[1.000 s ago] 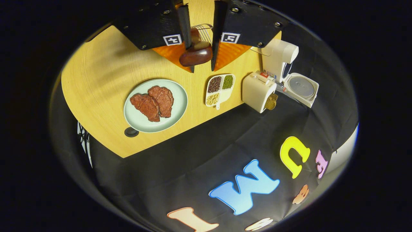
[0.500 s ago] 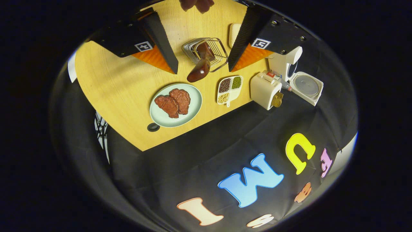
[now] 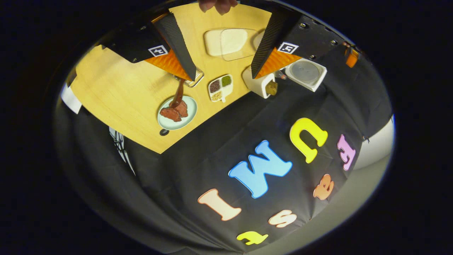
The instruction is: Close the left gripper, press the button to open the rice cooker; take a wooden spoon from the chopstick holder with the right hand, scoop a spoonful of rice and pour it into the rice cooker, then put the wooden spoon back into the chopstick holder.
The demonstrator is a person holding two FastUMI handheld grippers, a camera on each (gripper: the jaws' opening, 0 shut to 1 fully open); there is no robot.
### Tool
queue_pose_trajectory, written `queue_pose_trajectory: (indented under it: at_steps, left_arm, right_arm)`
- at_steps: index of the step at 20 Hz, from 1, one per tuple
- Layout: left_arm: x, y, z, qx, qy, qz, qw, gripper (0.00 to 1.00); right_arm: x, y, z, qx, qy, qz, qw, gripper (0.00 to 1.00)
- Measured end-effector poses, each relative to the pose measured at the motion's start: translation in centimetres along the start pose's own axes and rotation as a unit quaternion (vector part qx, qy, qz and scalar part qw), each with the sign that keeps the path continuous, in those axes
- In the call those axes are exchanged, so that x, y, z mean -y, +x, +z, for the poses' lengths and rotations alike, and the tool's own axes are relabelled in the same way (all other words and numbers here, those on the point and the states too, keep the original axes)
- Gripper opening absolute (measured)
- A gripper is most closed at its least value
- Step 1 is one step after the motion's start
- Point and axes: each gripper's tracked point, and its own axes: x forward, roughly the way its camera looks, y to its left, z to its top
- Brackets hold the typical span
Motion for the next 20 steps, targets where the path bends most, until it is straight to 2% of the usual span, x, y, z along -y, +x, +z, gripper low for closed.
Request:
queue_pose_trajectory:
  at_steps: [3,6,10,13,16,17,18,20]
  left_arm:
    - [-3.4,3.4,4.0,0.042,0.0,0.004,0.999,0.93]
    - [-7.2,8.5,7.1,0.072,-0.012,0.022,0.997,0.93]
    - [-11.2,17.5,6.6,0.05,-0.031,0.044,0.997,0.94]
    - [-14.1,22.7,4.8,0.033,-0.009,0.078,0.996,0.93]
    - [-16.5,27.2,2.2,0.015,0.041,0.12,0.992,0.92]
    - [-17.1,28.3,1.3,0.007,0.051,0.132,0.99,0.96]
    - [-17.9,29.3,0.3,-0.004,0.057,0.141,0.988,0.92]
    - [-19.0,30.7,-1.5,-0.029,0.074,0.161,0.984,0.93]
  right_arm:
    - [-5.9,-3.1,-0.2,-0.005,0.077,0.068,0.995,0.96]
    - [-9.8,-5.4,0.9,0.008,0.117,0.103,0.988,0.96]
    - [-14.4,-8.2,2.1,0.013,0.156,0.156,0.975,0.96]
    - [-16.0,-9.2,2.3,0.018,0.156,0.169,0.973,0.95]
    - [-16.7,-9.5,2.2,0.019,0.145,0.171,0.974,0.95]
    - [-16.9,-9.5,2.1,0.019,0.145,0.174,0.974,0.95]
    - [-16.9,-9.5,2.0,0.019,0.143,0.173,0.974,0.95]
    - [-16.2,-8.9,1.9,0.027,0.125,0.16,0.979,0.95]
